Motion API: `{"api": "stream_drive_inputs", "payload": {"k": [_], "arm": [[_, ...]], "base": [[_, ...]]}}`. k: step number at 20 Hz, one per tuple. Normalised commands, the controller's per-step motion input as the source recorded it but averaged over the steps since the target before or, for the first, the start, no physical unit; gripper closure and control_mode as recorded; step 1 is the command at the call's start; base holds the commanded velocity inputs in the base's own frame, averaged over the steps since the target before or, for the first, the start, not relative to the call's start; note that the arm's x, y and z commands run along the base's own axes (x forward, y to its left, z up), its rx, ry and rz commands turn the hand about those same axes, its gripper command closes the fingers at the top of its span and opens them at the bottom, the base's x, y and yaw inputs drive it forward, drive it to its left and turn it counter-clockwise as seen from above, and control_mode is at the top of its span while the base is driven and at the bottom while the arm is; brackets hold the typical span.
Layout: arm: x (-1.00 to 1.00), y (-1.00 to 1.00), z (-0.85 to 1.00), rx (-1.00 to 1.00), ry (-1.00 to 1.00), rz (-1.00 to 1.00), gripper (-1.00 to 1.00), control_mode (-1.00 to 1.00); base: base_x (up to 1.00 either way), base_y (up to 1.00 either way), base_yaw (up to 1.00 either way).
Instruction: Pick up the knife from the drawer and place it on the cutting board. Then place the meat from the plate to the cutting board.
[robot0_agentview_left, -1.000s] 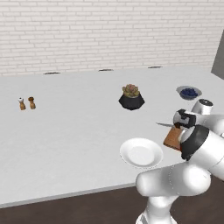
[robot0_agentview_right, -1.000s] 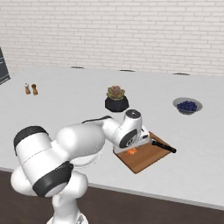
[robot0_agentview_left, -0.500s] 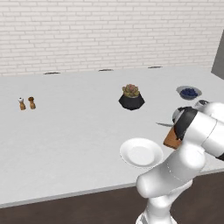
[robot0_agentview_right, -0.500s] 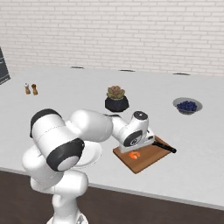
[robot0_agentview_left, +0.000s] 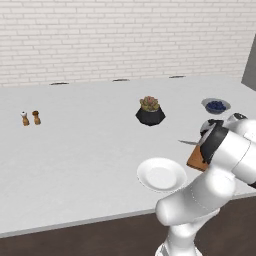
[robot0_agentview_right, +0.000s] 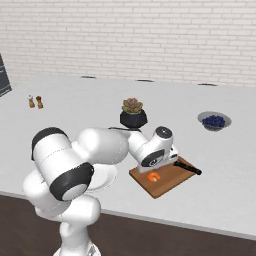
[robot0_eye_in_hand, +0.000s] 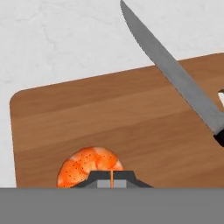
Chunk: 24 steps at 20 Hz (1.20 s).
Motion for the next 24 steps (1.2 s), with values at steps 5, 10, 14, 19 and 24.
{"api": "stream_drive_inputs", "payload": {"k": [5,10,14,19,24], "arm": [[-0.14,0.38,0.19,0.00,0.00,0.00,-1.00,-1.00],[-0.38,0.36,0.45,0.00,-0.05,0.00,-1.00,-1.00],[-0.62,0.38,0.53,0.00,-0.14,-0.02,-1.00,-1.00],[-0.63,0.56,0.64,-0.05,-0.18,-0.02,-1.00,-1.00],[-0.46,0.45,1.00,-0.10,-0.27,-0.02,-1.00,-1.00]], "base": [[0.00,0.00,0.00],[0.00,0.00,0.00],[0.00,0.00,0.00],[0.00,0.00,0.00],[0.00,0.00,0.00]]}}
